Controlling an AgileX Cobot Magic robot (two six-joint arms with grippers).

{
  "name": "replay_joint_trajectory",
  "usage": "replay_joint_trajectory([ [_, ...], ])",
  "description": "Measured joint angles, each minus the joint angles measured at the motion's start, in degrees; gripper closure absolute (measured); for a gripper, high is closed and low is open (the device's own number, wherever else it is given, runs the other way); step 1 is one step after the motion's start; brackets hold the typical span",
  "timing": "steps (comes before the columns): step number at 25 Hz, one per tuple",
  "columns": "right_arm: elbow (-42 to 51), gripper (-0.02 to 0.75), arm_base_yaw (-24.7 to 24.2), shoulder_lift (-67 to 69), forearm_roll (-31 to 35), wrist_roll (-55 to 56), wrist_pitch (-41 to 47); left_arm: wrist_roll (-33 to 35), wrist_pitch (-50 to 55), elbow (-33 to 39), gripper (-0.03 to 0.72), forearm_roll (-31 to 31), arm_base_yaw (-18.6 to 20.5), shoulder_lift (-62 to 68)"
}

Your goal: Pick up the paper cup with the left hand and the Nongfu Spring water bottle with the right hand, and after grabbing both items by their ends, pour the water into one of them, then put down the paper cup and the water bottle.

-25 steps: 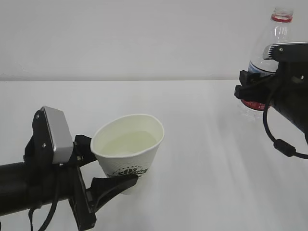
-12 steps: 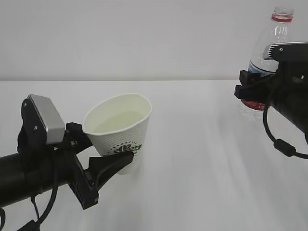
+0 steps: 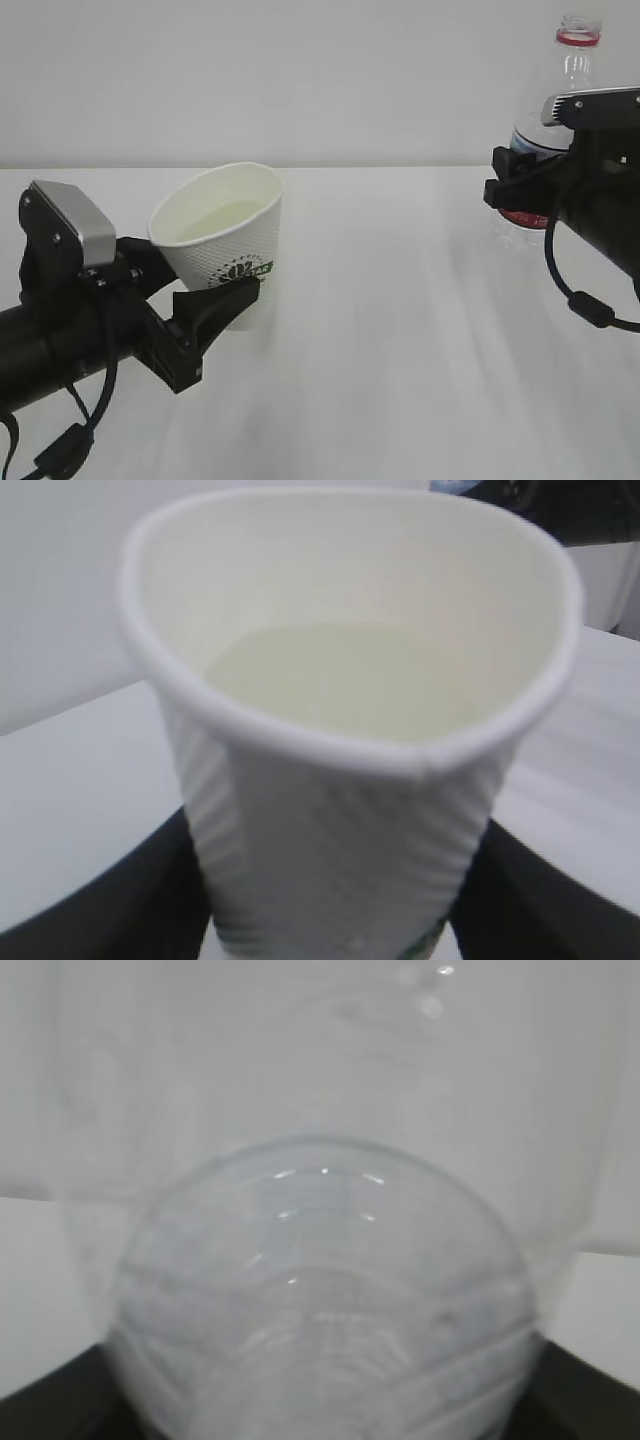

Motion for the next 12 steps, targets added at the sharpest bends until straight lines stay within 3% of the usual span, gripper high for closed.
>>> replay_joint_trajectory([
  [12, 0.00, 0.234, 0.00, 0.00, 0.00, 0.00, 0.00, 2.39, 0.00, 0.00, 0.195, -3.30, 3.37, 0.00],
])
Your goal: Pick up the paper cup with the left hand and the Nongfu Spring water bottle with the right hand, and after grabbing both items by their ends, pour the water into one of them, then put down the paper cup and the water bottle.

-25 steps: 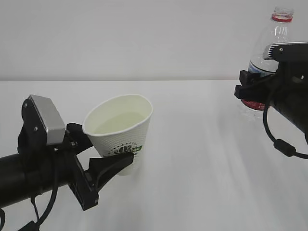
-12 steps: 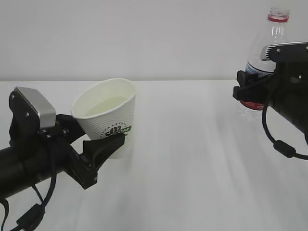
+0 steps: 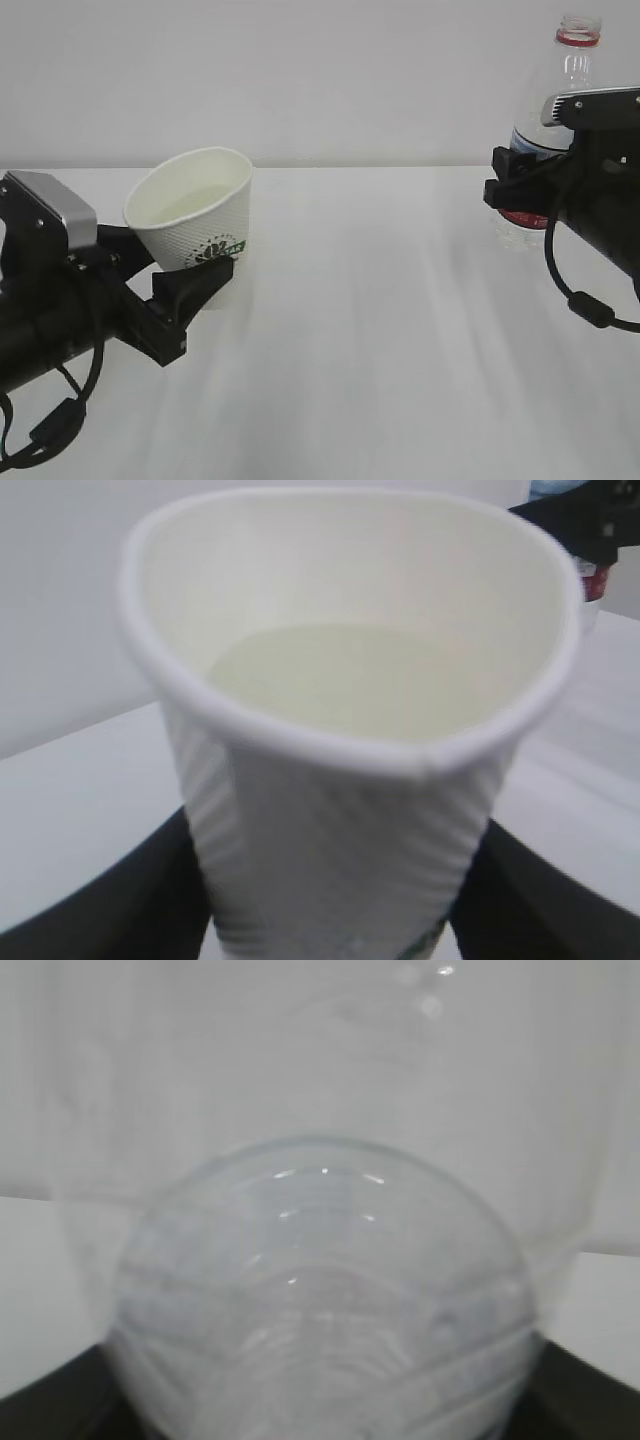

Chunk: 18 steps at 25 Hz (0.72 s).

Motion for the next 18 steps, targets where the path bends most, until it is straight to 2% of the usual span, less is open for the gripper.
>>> replay_joint_trajectory([
  [10, 0.00, 0.234, 0.00, 0.00, -0.02, 0.00, 0.00, 0.22, 0.00, 0.00, 0.195, -0.23, 8.12, 0.00],
  [18, 0.00, 0.234, 0.00, 0.00, -0.02, 0.00, 0.00, 0.22, 0.00, 0.00, 0.196, -0.23, 13.18, 0.00],
])
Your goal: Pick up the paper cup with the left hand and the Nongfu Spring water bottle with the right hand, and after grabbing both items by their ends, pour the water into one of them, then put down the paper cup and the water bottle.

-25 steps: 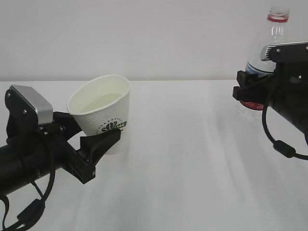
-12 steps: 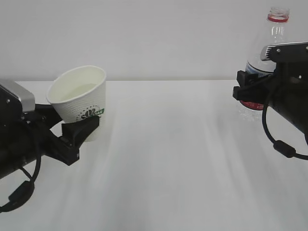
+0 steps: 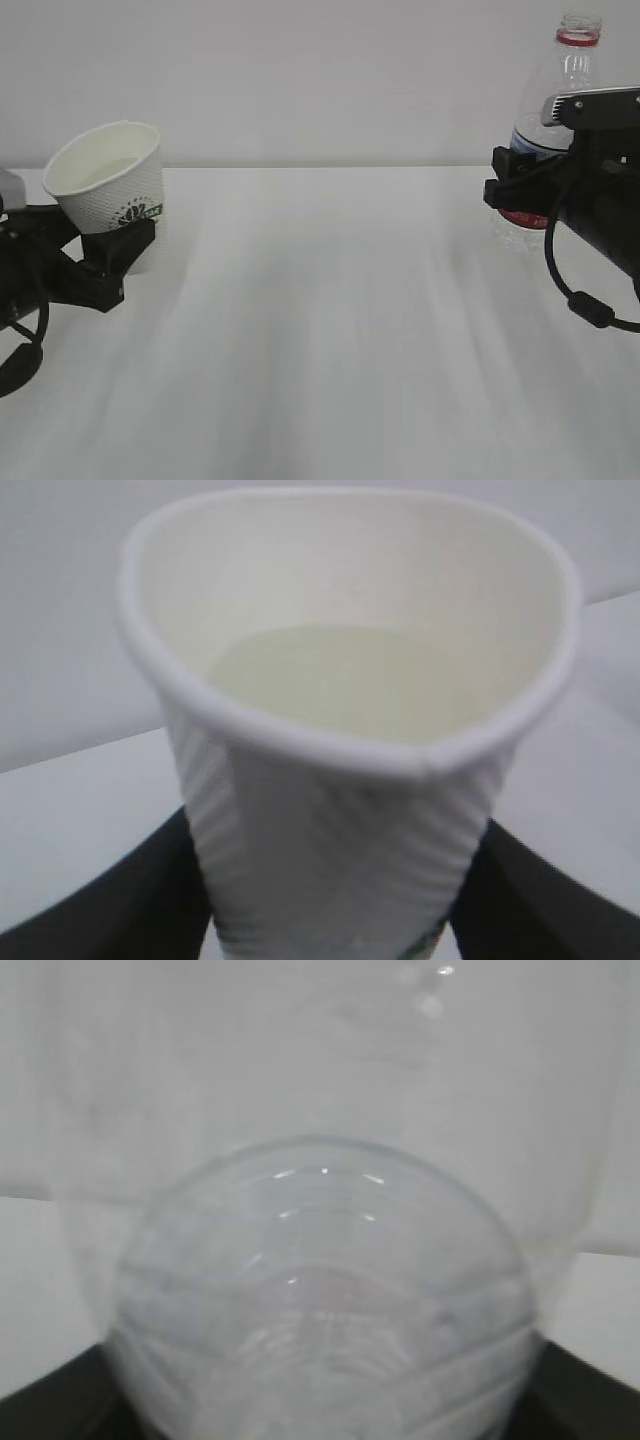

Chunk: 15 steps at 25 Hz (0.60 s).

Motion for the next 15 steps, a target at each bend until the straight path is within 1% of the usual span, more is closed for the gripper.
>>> replay_joint_trajectory([
  [9, 0.00, 0.234, 0.00, 0.00, 0.00, 0.00, 0.00, 0.00, -0.11, 0.00, 0.196, -0.43, 6.33, 0.00],
  [15, 0.00, 0.234, 0.00, 0.00, 0.00, 0.00, 0.00, 0.00, -1.61, 0.00, 0.197, -4.60, 8.44, 0.00],
])
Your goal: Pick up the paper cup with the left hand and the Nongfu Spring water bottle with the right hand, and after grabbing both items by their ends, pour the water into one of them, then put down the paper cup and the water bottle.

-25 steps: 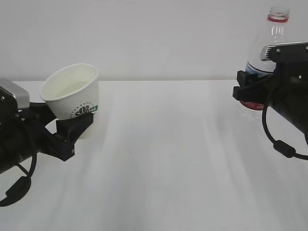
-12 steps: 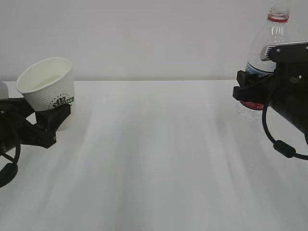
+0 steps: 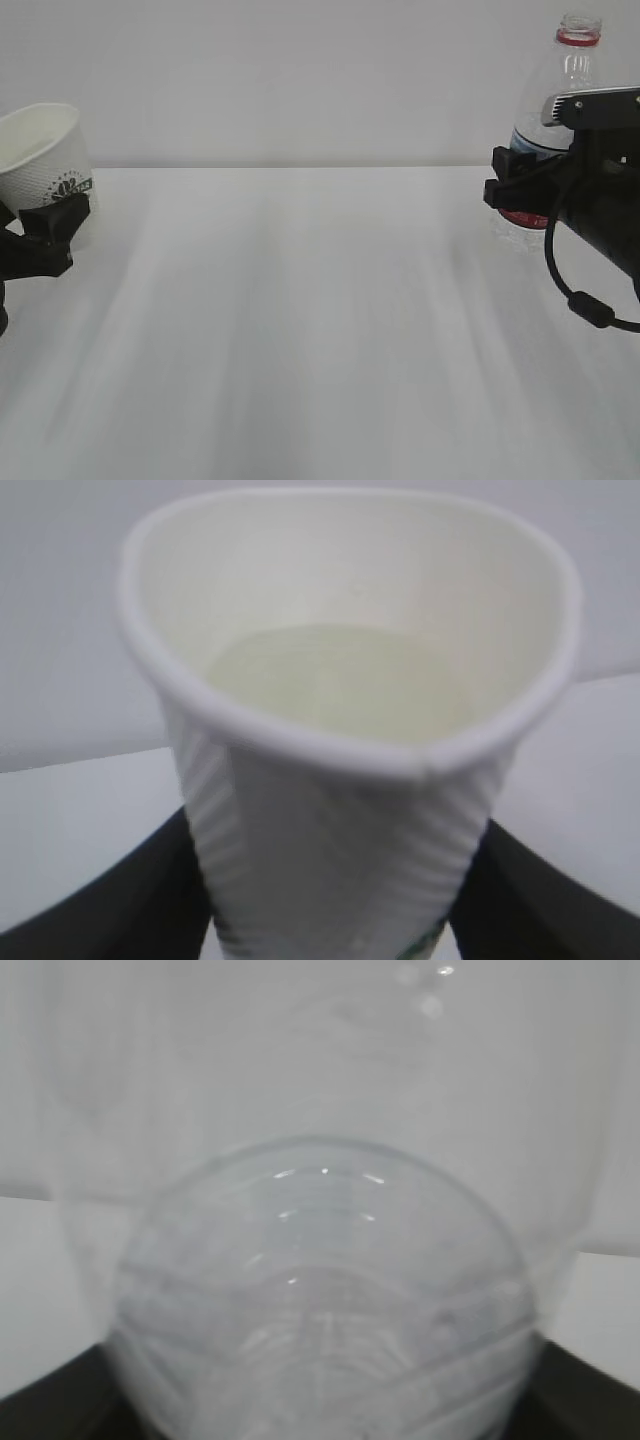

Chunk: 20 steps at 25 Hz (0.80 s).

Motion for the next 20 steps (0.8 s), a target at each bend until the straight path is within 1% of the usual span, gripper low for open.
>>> replay_joint_trajectory([
  [5, 0.00, 0.234, 0.00, 0.00, 0.00, 0.00, 0.00, 0.14, -0.61, 0.00, 0.203, -3.38, 0.27, 0.00],
  [10, 0.00, 0.234, 0.00, 0.00, 0.00, 0.00, 0.00, 1.57, -1.22, 0.00, 0.206, -4.75, 0.27, 0.41],
  [20, 0.00, 0.234, 0.00, 0.00, 0.00, 0.00, 0.00, 1.80, -1.35, 0.00, 0.207, -5.89, 0.27, 9.21],
])
